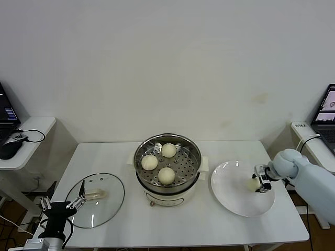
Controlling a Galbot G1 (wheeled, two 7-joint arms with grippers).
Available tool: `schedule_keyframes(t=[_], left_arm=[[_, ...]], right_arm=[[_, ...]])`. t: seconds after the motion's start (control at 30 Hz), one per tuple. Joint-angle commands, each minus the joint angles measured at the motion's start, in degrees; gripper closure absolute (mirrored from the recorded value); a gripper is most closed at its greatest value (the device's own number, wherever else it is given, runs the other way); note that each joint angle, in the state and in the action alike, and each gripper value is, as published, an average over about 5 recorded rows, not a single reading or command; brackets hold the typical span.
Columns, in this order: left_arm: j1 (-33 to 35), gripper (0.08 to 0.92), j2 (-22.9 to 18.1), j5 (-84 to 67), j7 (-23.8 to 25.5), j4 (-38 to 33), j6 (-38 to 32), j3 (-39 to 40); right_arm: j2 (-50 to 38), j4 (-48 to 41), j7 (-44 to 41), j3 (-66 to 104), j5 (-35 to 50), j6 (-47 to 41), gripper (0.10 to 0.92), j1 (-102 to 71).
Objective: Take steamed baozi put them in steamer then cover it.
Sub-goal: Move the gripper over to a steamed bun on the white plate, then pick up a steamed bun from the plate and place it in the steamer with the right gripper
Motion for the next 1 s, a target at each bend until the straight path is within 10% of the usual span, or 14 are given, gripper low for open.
schedule_keyframes(t=[0.03,0.53,1.0], left_arm=[[-0.16,0.177,0.2,-0.04,-0.04,-0.26,0.02,-0.09],[-0.83,0.177,0.28,-0.12,0.0,-0.6,0.09,0.36],[-1.18,0.177,-0.76,-0.06,-0.06,-1.31,0.16,0.73]], right_arm=[[-3.0,3.64,-1.8,-2.59,3.84,-1.63,0.43,4.52],[-4.88,17.88,-1.26,-29.94,28.51,-13.88,0.423,43.58],[15.33,19.03,9.25,-41.97,45.89,-27.2,0.406,54.08]])
